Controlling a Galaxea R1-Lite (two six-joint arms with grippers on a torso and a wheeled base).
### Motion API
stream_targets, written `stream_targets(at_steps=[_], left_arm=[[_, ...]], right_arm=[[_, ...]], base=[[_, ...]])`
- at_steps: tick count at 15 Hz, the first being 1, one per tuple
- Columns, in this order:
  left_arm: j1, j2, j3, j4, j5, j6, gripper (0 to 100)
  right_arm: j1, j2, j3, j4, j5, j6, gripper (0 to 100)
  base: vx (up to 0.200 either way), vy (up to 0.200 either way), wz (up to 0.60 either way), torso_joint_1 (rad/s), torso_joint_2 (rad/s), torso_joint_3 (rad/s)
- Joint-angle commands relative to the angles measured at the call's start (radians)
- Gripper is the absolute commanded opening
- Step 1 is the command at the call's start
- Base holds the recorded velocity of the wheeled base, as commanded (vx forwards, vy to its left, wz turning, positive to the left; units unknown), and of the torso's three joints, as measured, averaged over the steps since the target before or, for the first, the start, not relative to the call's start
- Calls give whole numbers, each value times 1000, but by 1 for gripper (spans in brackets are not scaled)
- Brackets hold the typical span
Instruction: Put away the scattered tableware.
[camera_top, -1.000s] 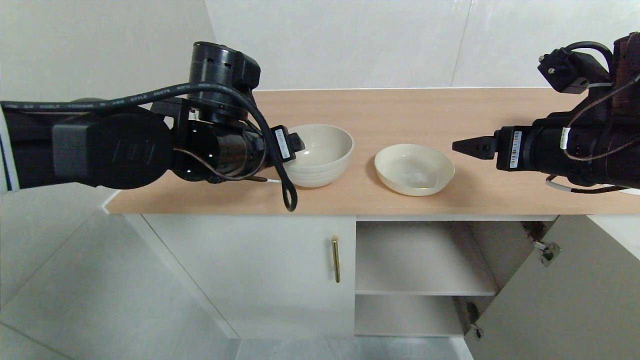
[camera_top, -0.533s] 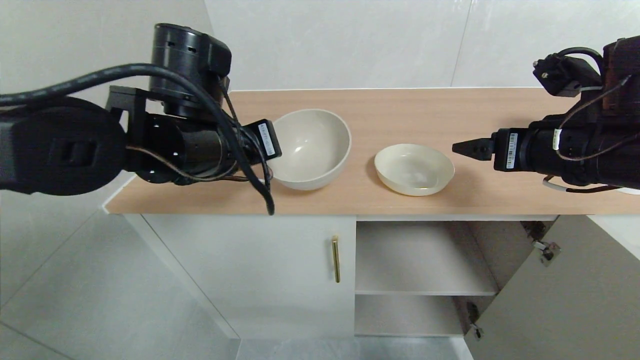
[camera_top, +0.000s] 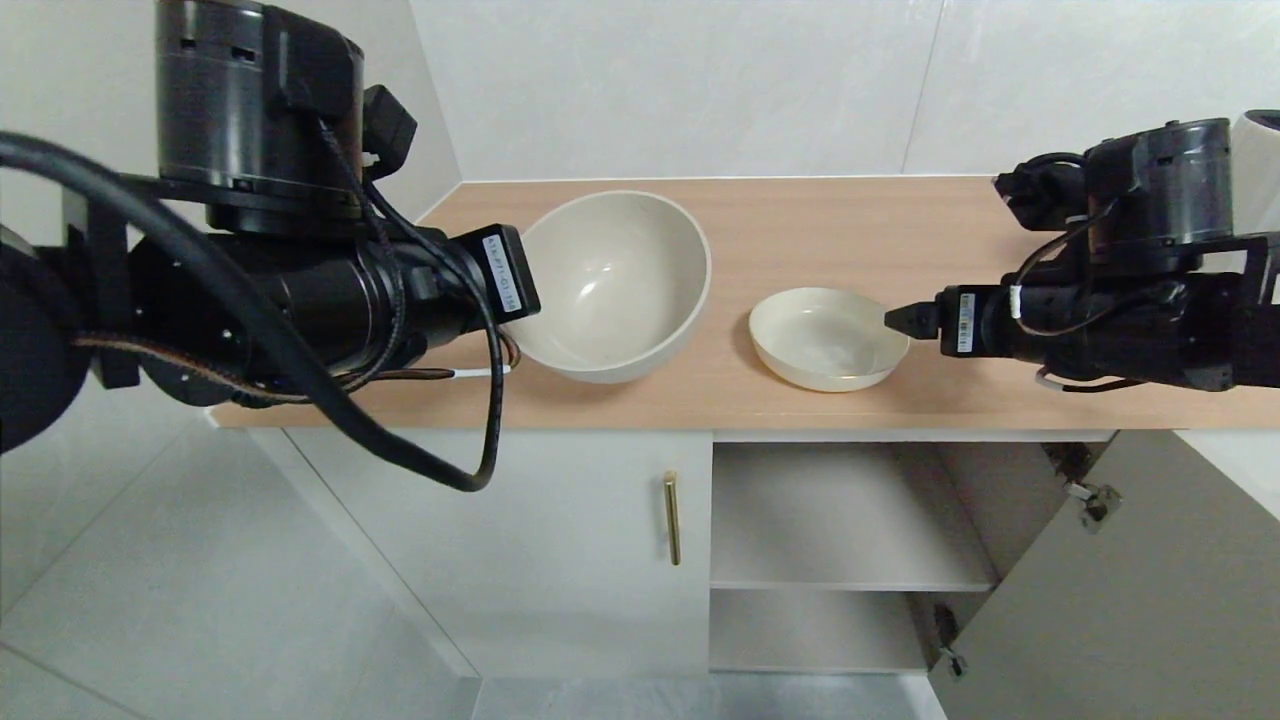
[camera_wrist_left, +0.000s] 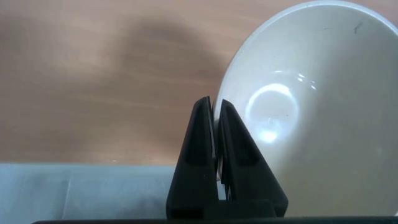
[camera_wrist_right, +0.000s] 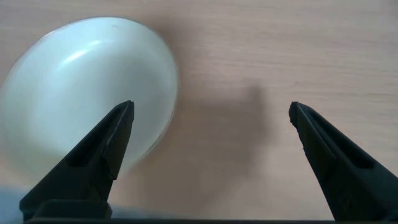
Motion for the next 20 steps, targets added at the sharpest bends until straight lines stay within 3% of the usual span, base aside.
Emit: stream_targets(at_steps=[1, 6, 7, 14, 16, 18, 20], left_arm=[[-7, -30, 29, -19, -1, 10, 0], [-7, -35, 35, -23, -1, 19, 0], [-7, -35, 35, -23, -1, 17, 0], [-7, -47, 46, -23, -2, 22, 0], [-8, -59, 63, -22, -11, 37, 0], [-7, -127, 141, -23, -41, 86, 0], [-8, -165, 187, -23, -47, 108, 0]], right_arm=[[1, 75, -13, -30, -6, 11, 100], [1, 97, -13, -71, -20, 12, 100], [1, 101, -15, -71, -19, 14, 0], [4, 71, -18, -96, 3, 85, 0], [4, 40, -16, -94, 41, 98, 0], [4, -38, -1, -80, 120, 141, 0], [4, -94, 31, -38, 132, 147, 0]], base=[[0, 0, 0, 0, 0, 0], [0, 0, 0, 0, 0, 0], [0, 0, 0, 0, 0, 0], [0, 0, 0, 0, 0, 0], [0, 0, 0, 0, 0, 0], [0, 0, 0, 0, 0, 0], [0, 0, 0, 0, 0, 0]])
